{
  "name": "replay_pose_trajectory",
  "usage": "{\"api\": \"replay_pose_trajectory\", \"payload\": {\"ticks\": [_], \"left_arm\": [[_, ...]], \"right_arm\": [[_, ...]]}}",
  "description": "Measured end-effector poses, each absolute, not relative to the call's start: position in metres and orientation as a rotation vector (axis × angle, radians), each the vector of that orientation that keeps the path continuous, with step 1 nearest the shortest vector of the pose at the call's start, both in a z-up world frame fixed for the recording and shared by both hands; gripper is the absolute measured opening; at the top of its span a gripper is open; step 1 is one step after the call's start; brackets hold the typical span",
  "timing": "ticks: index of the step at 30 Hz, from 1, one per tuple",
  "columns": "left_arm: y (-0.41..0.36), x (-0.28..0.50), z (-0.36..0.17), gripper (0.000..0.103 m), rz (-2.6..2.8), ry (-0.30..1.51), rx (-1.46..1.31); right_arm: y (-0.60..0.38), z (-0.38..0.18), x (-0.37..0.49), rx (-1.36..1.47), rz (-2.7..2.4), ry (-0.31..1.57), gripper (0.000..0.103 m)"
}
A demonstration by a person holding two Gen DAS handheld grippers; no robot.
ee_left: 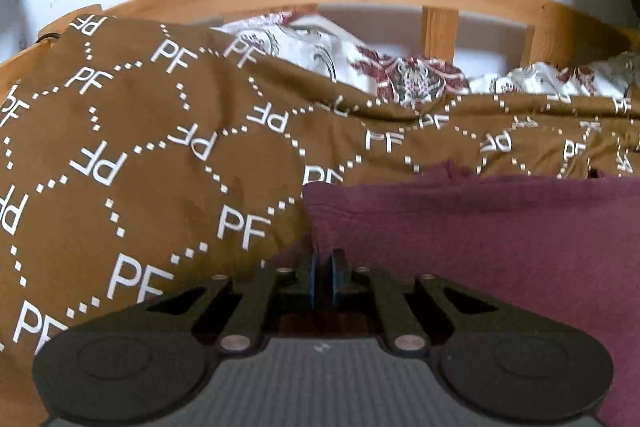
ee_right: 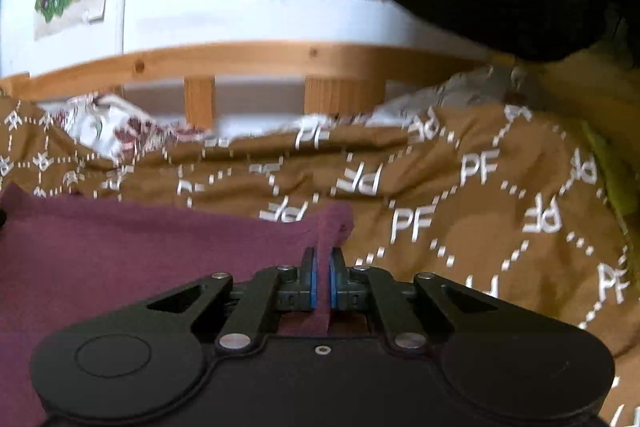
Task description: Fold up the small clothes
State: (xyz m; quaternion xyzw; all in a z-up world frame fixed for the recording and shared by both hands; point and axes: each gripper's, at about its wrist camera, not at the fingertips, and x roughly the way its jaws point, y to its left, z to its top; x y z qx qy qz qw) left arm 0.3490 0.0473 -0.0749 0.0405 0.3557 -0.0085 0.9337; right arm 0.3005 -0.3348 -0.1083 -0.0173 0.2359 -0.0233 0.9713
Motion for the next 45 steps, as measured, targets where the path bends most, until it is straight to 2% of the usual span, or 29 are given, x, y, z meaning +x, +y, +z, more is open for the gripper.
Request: {"api": "replay_pose_trajectory", "payload": {"ticks": [2,3,4,5,6,7,8,9,12,13,15,16,21,34,45], "left_arm": [[0.048,0.348,-0.075,0.020,-0.002,0.735,0.086],[0.049,0.347,-0.074,0.031,0.006,0.736,0.083],[0.050,0.347,-0.073,0.037,0.018,0.736,0.072],[0.053,0.346,-0.070,0.048,0.021,0.735,0.059],[0.055,0.346,-0.068,0.058,0.021,0.738,0.047],[0.056,0.345,-0.066,0.064,0.025,0.741,0.040],[0.057,0.343,-0.063,0.078,0.043,0.743,0.039],[0.058,0.340,-0.059,0.089,0.063,0.738,0.041],[0.060,0.327,-0.050,0.099,0.092,0.716,0.053],[0.060,0.323,-0.047,0.100,0.085,0.721,0.059],[0.060,0.314,-0.044,0.102,0.067,0.734,0.067],[0.060,0.310,-0.043,0.102,0.062,0.742,0.073],[0.058,0.287,-0.034,0.102,0.074,0.744,0.105],[0.065,0.228,-0.028,0.102,0.134,0.743,0.089],[0.098,0.215,-0.058,0.102,0.218,0.972,-0.110]], "right_arm": [[-0.334,-0.112,0.302,-0.031,-0.052,0.494,0.011],[-0.334,-0.113,0.302,-0.029,-0.056,0.501,0.017],[-0.334,-0.113,0.301,-0.028,-0.061,0.501,0.019],[-0.334,-0.112,0.300,-0.029,-0.059,0.497,0.026],[-0.333,-0.111,0.298,-0.036,-0.054,0.495,0.037],[-0.332,-0.110,0.296,-0.045,-0.047,0.489,0.045],[-0.331,-0.108,0.293,-0.058,-0.045,0.478,0.061],[-0.328,-0.106,0.290,-0.075,-0.044,0.466,0.072],[-0.322,-0.099,0.279,-0.106,-0.042,0.462,0.080],[-0.320,-0.096,0.274,-0.112,-0.036,0.463,0.083],[-0.316,-0.092,0.261,-0.127,-0.014,0.460,0.098],[-0.313,-0.090,0.255,-0.139,0.001,0.457,0.101],[-0.310,-0.080,0.231,-0.195,-0.025,0.442,0.102],[-0.338,-0.067,0.172,-0.016,-0.159,0.471,0.102],[-0.339,-0.079,0.160,0.030,-0.184,0.594,0.102]]}}
